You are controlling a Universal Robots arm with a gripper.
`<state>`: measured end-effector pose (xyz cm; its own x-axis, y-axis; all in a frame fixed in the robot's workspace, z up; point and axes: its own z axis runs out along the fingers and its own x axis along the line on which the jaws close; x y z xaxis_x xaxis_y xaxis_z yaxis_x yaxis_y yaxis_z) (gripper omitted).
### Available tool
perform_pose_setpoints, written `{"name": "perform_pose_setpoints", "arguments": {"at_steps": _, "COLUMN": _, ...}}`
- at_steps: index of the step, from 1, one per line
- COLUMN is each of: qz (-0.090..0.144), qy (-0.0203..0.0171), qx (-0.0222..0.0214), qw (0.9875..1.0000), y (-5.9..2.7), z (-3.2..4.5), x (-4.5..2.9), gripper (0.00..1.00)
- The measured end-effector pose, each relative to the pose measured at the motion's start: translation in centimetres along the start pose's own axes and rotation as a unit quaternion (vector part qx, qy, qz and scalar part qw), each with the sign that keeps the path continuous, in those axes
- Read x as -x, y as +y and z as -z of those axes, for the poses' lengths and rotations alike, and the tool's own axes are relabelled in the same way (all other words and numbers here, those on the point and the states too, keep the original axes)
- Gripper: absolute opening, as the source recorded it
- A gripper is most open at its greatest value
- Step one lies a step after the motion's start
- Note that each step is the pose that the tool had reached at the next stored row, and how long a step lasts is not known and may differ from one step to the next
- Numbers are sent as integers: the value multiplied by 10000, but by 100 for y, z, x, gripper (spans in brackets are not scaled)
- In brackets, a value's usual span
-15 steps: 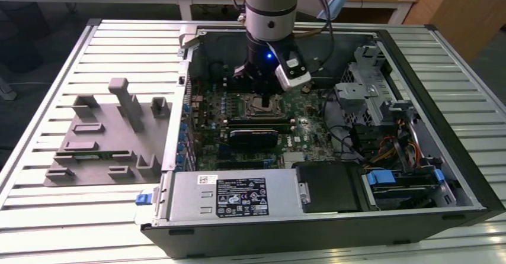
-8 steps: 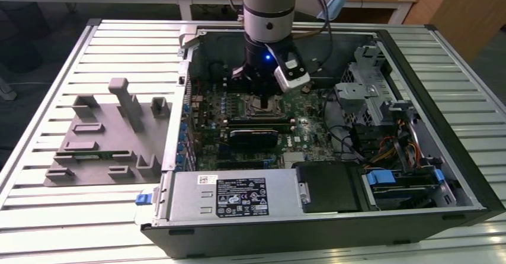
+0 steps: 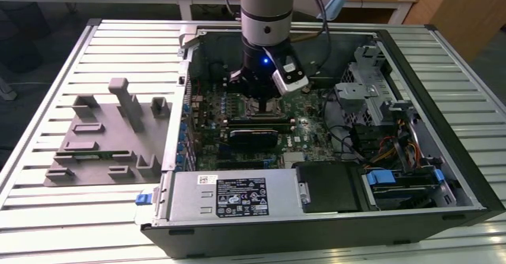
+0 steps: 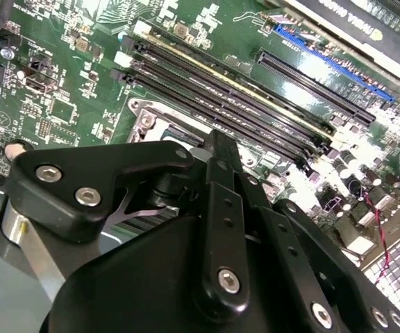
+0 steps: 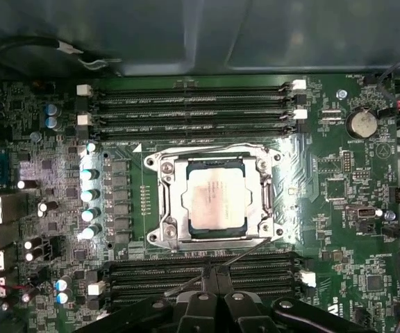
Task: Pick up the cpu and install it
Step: 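Install the second cpu locking lever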
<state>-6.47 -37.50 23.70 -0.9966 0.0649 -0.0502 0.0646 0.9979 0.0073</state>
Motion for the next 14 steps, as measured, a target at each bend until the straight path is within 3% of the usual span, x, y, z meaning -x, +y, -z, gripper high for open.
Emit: {"name": "perform_pose_setpoints", "arguments": {"at_steps": 14, "qz": 8, "qy": -1, "qx": 1, "qw": 10000, "y": -24, "z": -32, "x": -122, "gripper": 11}}
